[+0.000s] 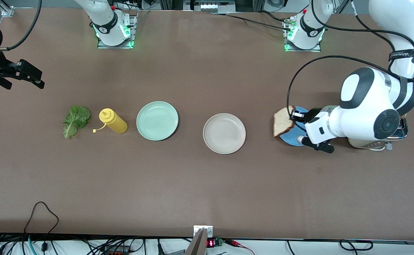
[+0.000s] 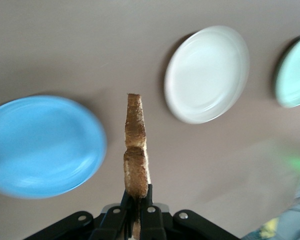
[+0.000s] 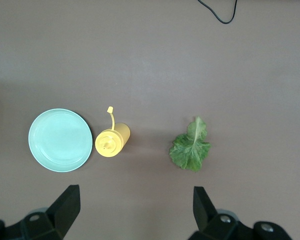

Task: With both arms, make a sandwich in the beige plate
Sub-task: 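Carry the bread to the beige plate and lay it down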

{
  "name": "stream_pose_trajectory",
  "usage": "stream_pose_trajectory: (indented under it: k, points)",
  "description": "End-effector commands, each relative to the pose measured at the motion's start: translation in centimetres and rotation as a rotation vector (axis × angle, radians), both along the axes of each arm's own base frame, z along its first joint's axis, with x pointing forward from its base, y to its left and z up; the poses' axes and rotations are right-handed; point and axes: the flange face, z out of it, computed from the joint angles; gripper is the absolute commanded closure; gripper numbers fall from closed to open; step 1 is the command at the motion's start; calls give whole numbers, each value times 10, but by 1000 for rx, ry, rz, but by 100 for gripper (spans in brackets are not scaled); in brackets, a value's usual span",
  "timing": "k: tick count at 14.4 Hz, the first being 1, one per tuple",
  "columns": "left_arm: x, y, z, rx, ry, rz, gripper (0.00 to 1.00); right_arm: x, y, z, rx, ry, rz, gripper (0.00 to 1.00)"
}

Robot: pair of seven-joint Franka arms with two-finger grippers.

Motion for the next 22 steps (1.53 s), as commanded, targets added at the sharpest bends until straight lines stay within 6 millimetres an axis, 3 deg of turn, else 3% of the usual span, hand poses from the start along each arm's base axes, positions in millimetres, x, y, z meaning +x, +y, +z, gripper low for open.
stream_pose_trajectory:
  k: [1,4,8,11,14,16,22]
  points:
    - [13,-12,0,-173,9,128,94,-2,-1,5,15,3,-3,0]
    - [19,-22,-27,-317,51,245,95,-3,-1,5,17,4,-3,0]
    - [1,-58,-93,-489,48,293,96,-3,-3,6,24,3,-9,0]
    - [-16,-67,-145,-660,26,284,96,-4,-4,6,24,3,-11,0]
    - [-21,-69,-187,-716,-24,240,95,-1,-7,2,34,9,-17,0]
    - [-24,-69,-206,-747,-55,206,95,2,-23,-10,77,34,-33,0]
    - [-34,-83,-238,-812,-60,216,95,1,-30,-19,95,53,-2,0]
